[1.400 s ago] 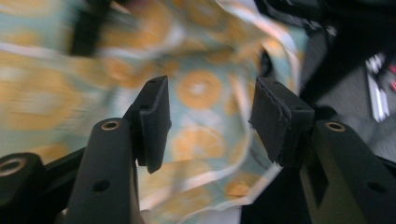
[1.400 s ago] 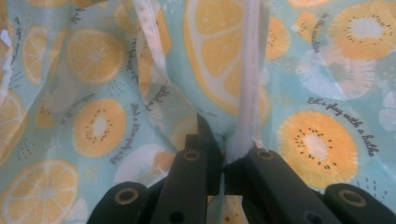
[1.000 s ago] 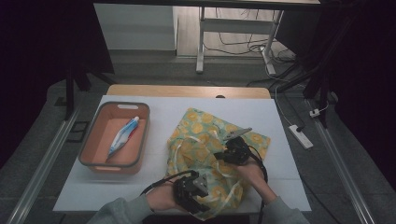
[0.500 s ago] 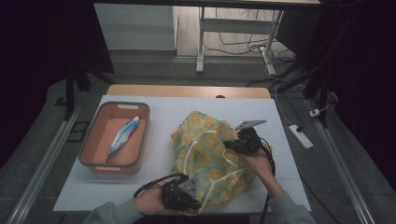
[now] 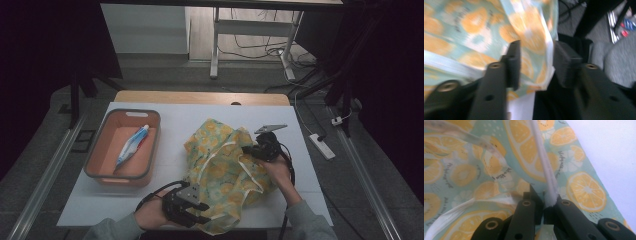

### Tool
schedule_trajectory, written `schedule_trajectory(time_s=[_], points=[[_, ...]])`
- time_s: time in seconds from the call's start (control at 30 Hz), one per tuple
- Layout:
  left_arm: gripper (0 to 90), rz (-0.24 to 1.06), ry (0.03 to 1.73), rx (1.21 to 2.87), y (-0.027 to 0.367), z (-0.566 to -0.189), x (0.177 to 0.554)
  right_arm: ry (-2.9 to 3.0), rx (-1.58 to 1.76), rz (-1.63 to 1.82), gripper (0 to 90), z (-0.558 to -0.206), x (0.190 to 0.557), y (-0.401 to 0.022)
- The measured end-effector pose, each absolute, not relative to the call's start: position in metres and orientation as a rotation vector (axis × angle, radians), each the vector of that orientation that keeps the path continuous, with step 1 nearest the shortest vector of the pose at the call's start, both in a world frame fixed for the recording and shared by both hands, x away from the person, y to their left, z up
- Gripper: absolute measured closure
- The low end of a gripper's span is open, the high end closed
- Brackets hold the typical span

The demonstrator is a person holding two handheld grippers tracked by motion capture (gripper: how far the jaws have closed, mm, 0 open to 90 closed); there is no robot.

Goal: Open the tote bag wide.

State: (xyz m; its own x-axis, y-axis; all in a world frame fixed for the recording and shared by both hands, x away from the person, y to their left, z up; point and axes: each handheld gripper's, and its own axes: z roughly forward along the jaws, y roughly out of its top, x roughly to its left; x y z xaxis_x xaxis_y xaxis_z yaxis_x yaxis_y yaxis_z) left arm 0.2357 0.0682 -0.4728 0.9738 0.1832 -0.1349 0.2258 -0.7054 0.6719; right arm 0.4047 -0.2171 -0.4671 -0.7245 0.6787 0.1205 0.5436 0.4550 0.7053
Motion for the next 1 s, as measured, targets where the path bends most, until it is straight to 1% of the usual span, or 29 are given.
schedule_trajectory(time_s=[0.07,0.13,0.23,0.27,0.37,0.53,0.57,0.67,0.87,1.0], points=[[47.0,-0.043,0.31,2.332,0.071,-0.465,0.237,2.529,1.063,1.124,88.6,-0.467,0.405,-0.215],[43.0,0.002,0.356,2.288,0.076,-0.454,0.239,2.538,1.052,1.122,88.6,-0.468,0.405,-0.212],[39.8,0.069,0.458,2.224,0.084,-0.436,0.248,2.546,1.048,1.125,88.6,-0.469,0.406,-0.209],[39.2,0.101,0.49,2.205,0.087,-0.43,0.251,2.55,1.049,1.128,88.6,-0.47,0.406,-0.209],[37.6,0.113,0.572,2.134,0.098,-0.414,0.265,2.563,1.043,1.139,88.5,-0.471,0.406,-0.207],[37.3,0.179,0.677,2.059,0.118,-0.397,0.286,2.584,1.03,1.149,88.5,-0.473,0.407,-0.204],[37.3,0.176,0.698,2.05,0.123,-0.396,0.29,2.584,1.03,1.149,88.5,-0.473,0.407,-0.204],[37.1,0.238,0.768,2.035,0.139,-0.397,0.3,2.592,1.027,1.144,88.5,-0.475,0.407,-0.202],[36.4,0.256,0.865,1.981,0.175,-0.401,0.312,2.587,1.019,1.144,88.5,-0.475,0.405,-0.202],[36.4,0.272,0.911,1.964,0.193,-0.402,0.318,2.587,1.018,1.148,88.5,-0.474,0.403,-0.202]])
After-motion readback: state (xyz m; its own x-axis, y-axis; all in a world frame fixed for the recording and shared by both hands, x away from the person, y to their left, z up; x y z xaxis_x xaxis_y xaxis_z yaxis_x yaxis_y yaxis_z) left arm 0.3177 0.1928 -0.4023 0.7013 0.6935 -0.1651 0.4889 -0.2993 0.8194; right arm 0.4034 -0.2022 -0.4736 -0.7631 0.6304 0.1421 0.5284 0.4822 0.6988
